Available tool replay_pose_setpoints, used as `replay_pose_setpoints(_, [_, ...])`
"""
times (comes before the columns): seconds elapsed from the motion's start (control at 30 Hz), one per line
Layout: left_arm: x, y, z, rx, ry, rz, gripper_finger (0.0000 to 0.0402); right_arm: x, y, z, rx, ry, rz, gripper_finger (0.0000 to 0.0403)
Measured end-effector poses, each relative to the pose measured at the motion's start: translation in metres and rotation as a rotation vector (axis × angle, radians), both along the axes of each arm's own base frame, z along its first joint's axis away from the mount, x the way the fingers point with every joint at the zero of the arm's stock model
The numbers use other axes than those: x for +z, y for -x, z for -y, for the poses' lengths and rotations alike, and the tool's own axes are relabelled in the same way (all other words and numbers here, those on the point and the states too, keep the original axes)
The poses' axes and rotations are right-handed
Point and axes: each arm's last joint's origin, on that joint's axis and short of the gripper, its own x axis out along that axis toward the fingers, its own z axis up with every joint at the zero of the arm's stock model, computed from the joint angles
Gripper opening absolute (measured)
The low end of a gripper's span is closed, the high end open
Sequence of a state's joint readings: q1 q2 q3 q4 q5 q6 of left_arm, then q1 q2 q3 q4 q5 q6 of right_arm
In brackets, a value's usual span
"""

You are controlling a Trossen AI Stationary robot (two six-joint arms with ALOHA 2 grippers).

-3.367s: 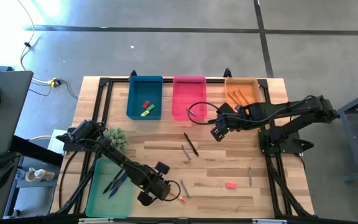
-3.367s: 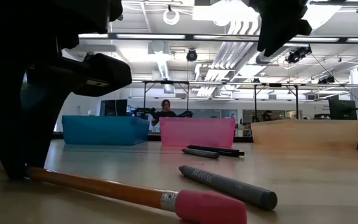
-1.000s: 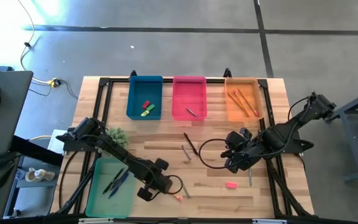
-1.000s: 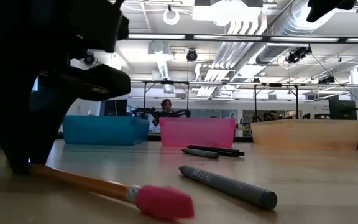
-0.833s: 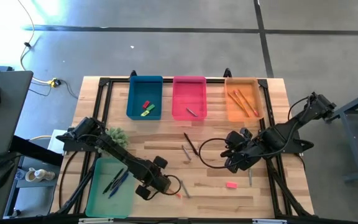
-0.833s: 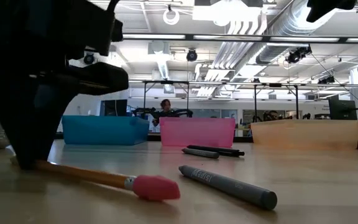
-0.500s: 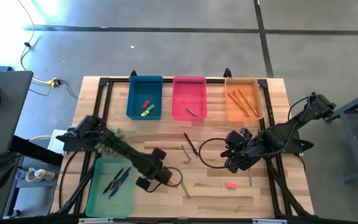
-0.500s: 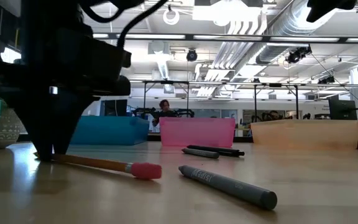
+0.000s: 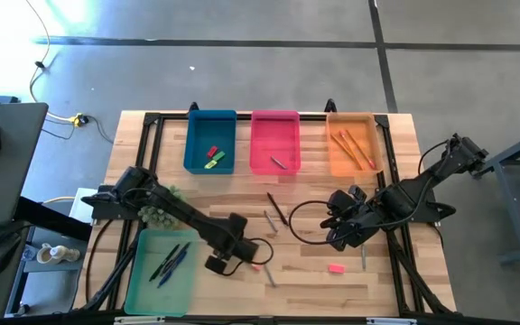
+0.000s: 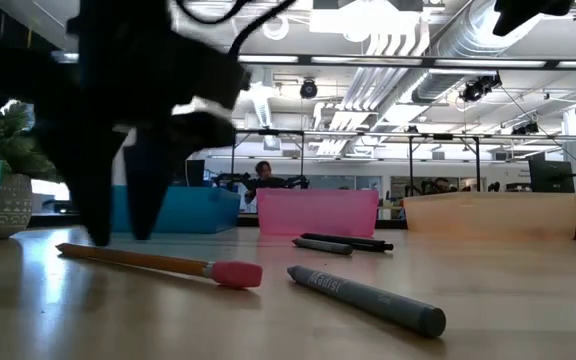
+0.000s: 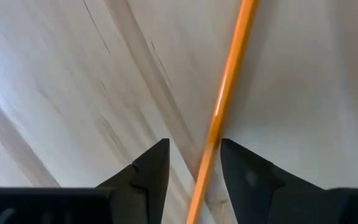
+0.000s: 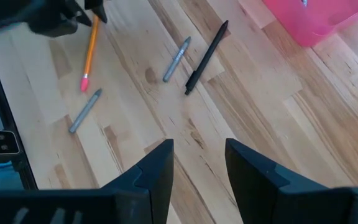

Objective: Sort crayons/erasers/pens/pencils in bins
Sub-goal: Put the pencil into the transparent orange bin

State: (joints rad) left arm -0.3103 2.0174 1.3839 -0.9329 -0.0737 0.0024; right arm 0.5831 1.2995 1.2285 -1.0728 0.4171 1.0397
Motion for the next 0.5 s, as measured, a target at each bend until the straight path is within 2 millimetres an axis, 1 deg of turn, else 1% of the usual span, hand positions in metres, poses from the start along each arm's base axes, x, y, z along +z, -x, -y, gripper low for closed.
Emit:
replay_pose_setpoints(0.23, [0.027, -0.021, 0.007, -0.003, 0.041, 0.141, 0.0131, 0.0, 0.0, 0.0, 0.0, 0.003, -0.004, 0.0137])
replay_pose_setpoints(0.37, [0.031, -0.029, 0.013, -0.01, 0.077, 0.234, 0.0131, 0.0, 0.001, 0.0, 0.0, 0.004, -0.006, 0.0137])
replay_pose_setpoints(0.5, [0.032, -0.033, 0.022, -0.03, 0.111, 0.289, 0.0131, 0.0, 0.001, 0.0, 0.0, 0.004, -0.006, 0.0137])
